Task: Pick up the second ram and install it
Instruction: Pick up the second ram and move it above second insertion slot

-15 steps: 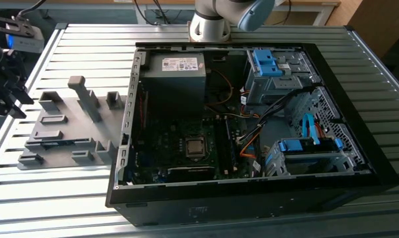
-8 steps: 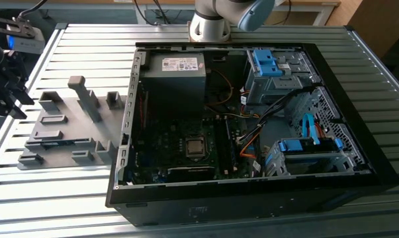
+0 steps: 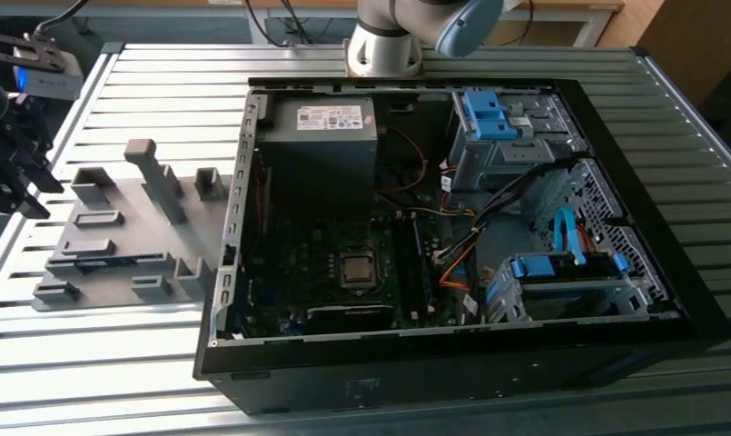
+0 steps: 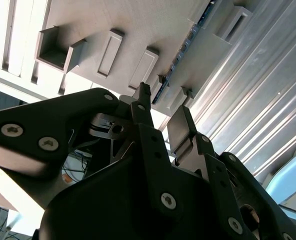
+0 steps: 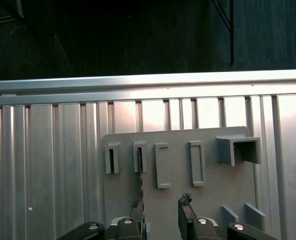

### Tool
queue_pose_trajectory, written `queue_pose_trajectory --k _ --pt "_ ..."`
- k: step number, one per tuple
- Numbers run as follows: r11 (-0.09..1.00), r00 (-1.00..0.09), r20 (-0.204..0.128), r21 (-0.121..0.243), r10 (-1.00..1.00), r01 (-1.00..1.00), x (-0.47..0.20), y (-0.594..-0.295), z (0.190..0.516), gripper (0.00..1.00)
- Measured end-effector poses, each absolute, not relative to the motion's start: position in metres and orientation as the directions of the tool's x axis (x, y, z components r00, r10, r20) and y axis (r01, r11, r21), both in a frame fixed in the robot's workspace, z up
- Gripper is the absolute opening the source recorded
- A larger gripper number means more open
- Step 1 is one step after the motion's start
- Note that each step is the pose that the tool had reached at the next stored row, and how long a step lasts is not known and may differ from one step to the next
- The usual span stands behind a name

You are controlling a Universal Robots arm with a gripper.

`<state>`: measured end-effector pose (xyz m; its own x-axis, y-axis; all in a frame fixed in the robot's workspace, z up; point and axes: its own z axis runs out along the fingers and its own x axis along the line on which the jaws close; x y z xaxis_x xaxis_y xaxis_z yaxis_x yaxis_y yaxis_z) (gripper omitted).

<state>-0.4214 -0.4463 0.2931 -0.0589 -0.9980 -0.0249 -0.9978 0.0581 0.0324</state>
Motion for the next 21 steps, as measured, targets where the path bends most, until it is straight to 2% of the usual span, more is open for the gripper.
queue_pose_trajectory --k 21 --pt "0.064 -0.065 -0.025 0.033 -0.998 -0.997 -0.4214 -0.4485 0.2881 0.41"
